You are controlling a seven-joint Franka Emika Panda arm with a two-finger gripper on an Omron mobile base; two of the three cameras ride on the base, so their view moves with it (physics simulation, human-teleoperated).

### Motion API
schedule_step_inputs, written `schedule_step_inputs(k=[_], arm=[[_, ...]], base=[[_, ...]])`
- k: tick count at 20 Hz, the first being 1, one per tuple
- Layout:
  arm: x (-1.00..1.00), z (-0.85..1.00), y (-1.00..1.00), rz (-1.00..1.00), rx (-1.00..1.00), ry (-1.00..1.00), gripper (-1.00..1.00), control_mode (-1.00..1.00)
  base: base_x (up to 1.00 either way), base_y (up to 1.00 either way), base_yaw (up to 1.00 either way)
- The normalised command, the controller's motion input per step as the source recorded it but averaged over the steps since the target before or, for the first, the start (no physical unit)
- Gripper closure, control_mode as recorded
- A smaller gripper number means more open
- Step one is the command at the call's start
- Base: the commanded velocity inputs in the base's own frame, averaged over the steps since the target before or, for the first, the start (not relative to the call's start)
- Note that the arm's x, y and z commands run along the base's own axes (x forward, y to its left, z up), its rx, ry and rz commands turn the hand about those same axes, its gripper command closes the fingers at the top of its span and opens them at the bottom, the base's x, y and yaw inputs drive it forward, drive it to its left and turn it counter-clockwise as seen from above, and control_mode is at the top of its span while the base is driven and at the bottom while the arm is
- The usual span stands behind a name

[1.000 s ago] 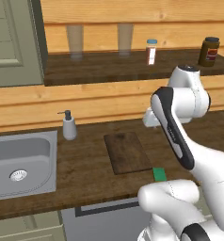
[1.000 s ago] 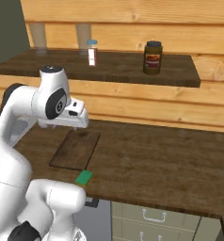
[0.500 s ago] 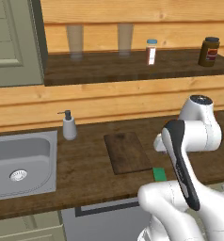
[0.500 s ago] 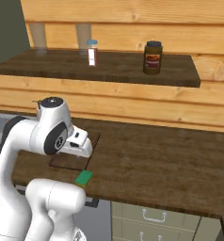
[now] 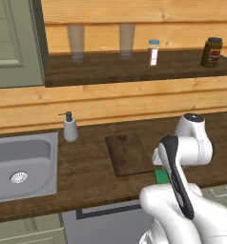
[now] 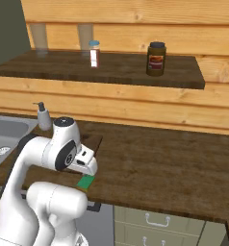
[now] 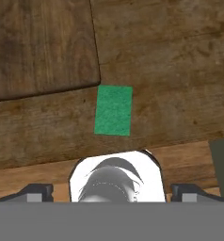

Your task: Pick up the sponge from the counter and clean the cutting board by briefly scrubbing or pressing down on the cutting board. Once finished, release the sponge.

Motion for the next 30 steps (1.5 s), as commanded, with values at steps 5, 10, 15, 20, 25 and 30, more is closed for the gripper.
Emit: schedule_step_inputs(k=[5, 10, 15, 20, 25, 30], arm=[[0.18, -0.34, 0.00, 0.01, 0.02, 0.14, -1.00, -1.00], [0.28, -0.32, 0.00, 0.02, -0.05, 0.07, -1.00, -1.00], [0.46, -0.41, 0.00, 0.02, -0.06, 0.05, -1.00, -1.00], [0.22, -0.61, 0.00, 0.07, 0.00, 0.06, -1.00, -1.00], [0.01, -0.58, 0.00, 0.09, 0.03, 0.05, -1.00, -1.00], [-0.05, -0.69, 0.00, 0.11, 0.09, 0.03, -1.00, -1.00]], base=[[0.00, 0.00, 0.00], [0.00, 0.00, 0.00], [0.00, 0.00, 0.00], [0.00, 0.00, 0.00], [0.00, 0.00, 0.00], [0.00, 0.00, 0.00]])
